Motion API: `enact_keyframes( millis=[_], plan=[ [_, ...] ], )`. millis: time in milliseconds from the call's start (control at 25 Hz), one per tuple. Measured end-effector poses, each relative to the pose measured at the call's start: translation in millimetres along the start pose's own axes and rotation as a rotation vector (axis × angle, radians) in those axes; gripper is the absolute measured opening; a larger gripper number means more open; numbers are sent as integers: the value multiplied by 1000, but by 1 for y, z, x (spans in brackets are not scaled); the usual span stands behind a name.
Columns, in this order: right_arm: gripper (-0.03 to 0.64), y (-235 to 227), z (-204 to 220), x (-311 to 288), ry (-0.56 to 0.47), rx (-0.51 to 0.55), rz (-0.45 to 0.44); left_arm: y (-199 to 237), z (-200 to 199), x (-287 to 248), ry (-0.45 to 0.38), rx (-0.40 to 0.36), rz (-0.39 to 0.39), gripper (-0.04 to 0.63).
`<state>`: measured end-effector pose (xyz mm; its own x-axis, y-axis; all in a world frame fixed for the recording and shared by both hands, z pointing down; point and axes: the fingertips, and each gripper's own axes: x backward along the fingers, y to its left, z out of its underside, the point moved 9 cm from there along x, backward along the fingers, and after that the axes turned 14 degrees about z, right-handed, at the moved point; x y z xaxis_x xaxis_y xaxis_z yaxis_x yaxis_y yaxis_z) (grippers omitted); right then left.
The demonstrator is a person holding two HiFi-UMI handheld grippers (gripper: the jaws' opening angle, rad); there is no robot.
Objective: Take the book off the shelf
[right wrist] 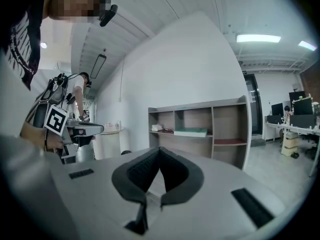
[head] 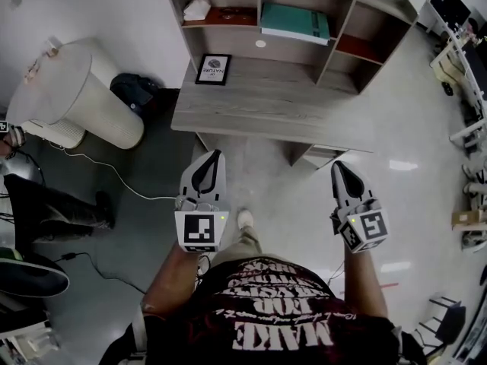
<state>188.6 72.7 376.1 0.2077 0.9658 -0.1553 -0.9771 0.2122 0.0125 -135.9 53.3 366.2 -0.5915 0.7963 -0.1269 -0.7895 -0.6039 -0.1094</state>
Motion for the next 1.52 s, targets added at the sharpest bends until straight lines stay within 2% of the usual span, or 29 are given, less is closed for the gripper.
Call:
enact_keyframes(
  millis=[200, 400, 520, 680, 880, 1240, 1520],
  plan=[
    [3, -10, -8, -20, 8, -76, 22, 15, -3, -27, -3, -14, 45, 8],
    [3, -10, -26, -45, -38, -84, 26, 43, -14, -48, -26, -10, 45, 8],
    [4, -11, -29, -55, -20, -50, 56, 58, -13, -57, -23, -11, 52, 8],
    [4, -4, -35, -71, -18, -61, 58, 76, -10, -66, -14, -25, 74, 8],
    [5, 12, -40, -86, -7, -65, 52, 97, -9, -72, -8, 3, 80, 8],
    [5, 18, -45, -90, 13, -79, 44, 103, -2, -79, -34, 59, 111, 8],
    [5, -4, -33, -94, 27, -141, 50, 98, -3, -96, -7, 5, 127, 8]
  ],
)
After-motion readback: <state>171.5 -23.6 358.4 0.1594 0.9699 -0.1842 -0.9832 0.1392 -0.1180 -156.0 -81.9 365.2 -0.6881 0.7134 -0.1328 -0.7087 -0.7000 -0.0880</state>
